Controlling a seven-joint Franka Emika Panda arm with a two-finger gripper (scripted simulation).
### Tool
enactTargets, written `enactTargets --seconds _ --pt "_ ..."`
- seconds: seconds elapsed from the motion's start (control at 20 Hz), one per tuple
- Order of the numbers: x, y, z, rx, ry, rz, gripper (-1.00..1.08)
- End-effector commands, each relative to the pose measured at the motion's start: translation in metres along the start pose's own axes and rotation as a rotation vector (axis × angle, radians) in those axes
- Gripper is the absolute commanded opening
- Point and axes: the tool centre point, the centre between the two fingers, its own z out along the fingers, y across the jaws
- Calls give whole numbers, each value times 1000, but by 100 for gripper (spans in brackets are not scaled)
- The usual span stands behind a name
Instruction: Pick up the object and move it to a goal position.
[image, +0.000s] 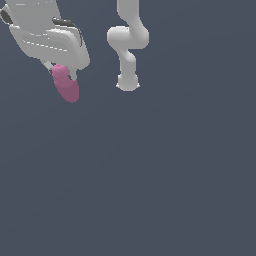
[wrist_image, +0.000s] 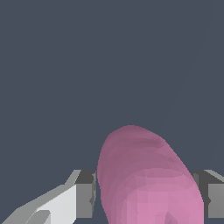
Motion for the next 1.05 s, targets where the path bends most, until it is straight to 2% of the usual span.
enactTargets --seconds 0.0,0.45,1.0 --pt "5 9 -19 0 -1 -1 -100" --pt "19 30 -63 -1 -1 -1 -100" --pt "25 37 -79 -1 -1 -1 -100"
